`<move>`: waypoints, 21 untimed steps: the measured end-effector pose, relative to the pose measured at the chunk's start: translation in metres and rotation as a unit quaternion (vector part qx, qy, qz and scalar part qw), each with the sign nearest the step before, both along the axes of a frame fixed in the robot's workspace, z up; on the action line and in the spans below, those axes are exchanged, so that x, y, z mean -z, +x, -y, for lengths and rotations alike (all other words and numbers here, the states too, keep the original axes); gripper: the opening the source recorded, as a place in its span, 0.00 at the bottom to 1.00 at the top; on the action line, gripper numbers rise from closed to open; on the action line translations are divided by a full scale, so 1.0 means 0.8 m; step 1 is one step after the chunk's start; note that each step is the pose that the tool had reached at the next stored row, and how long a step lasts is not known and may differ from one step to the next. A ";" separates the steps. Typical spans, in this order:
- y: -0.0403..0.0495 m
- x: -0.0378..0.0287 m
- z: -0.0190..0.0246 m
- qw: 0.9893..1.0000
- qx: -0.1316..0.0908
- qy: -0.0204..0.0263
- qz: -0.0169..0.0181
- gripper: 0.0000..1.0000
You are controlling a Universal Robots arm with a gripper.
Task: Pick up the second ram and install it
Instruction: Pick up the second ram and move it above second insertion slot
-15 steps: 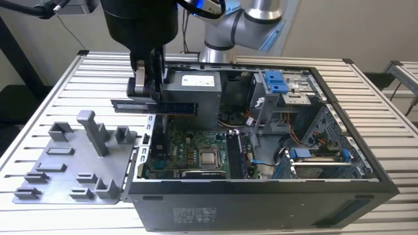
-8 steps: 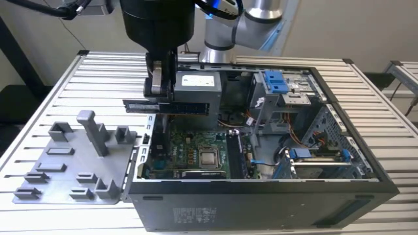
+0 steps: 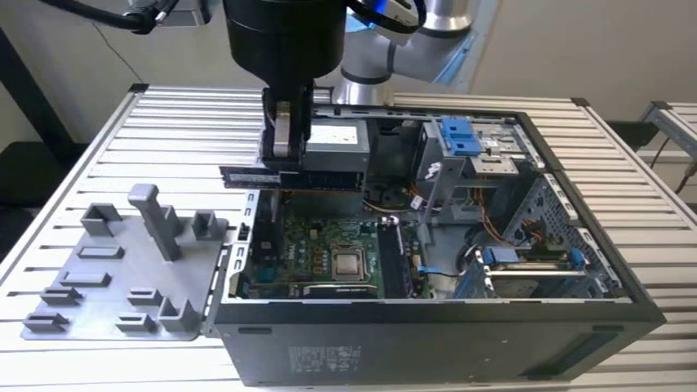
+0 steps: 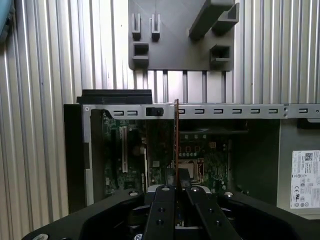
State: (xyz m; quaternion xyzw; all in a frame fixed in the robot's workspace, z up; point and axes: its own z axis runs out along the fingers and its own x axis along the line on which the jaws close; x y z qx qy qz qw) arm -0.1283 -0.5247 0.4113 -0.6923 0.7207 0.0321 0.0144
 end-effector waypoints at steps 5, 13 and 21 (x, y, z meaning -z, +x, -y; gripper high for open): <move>0.017 0.0000 0.0000 1.000 0.000 0.000 0.000 0.14; 0.046 0.0000 0.0000 1.000 0.000 0.000 0.000 0.14; 0.073 0.0000 0.0000 1.000 0.000 0.000 0.000 0.14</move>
